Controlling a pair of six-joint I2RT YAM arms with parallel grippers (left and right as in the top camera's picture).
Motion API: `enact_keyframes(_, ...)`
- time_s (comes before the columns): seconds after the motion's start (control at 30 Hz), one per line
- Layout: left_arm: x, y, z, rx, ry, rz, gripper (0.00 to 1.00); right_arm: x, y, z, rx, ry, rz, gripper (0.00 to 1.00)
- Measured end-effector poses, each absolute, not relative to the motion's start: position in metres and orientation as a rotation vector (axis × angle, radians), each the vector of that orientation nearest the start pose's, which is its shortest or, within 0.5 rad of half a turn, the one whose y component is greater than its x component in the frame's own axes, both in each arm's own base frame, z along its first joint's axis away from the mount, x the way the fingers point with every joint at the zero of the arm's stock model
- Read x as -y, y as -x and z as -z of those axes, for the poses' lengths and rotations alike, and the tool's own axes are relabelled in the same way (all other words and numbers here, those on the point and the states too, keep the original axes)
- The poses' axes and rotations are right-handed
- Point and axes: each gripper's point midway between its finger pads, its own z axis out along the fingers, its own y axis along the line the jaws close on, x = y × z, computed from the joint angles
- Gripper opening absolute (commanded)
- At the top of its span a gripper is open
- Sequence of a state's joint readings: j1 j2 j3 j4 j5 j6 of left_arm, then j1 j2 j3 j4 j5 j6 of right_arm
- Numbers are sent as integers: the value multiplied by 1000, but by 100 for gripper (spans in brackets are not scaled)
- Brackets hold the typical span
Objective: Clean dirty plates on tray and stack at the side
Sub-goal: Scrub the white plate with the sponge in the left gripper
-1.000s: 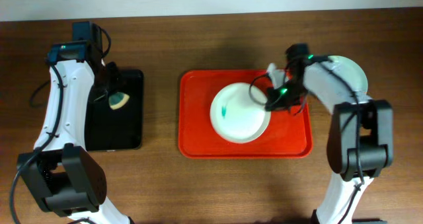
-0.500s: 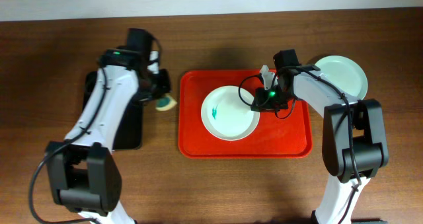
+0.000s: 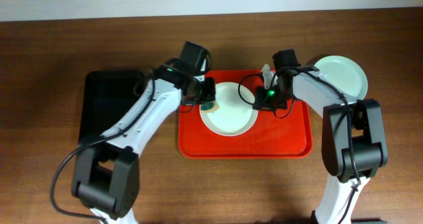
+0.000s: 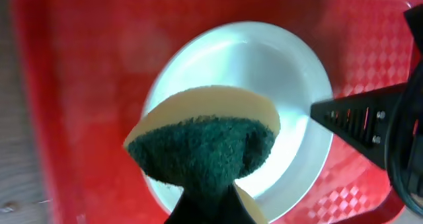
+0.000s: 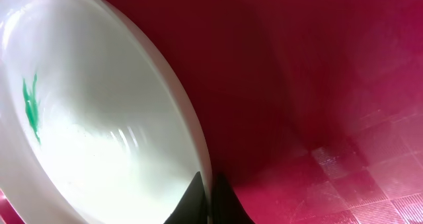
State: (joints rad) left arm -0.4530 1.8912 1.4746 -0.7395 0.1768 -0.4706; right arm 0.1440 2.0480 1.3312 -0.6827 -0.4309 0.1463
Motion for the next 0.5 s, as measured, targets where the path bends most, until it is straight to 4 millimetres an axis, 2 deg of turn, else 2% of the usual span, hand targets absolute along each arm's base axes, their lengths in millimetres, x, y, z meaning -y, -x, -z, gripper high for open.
enact_keyframes(0.3,277,-403,-44,-2781,-83,543,0,-129,-391,-5,-2959,42,-675,4)
enact_keyframes(0.4,283,-400,-24,-2807,-102,532,0,-129,-391,-5,-2958,43,-675,4)
enact_keyframes(0.5,279,-400,-9,-2830,-89,484,0,-129,-391,-5,-2958,43,-674,4)
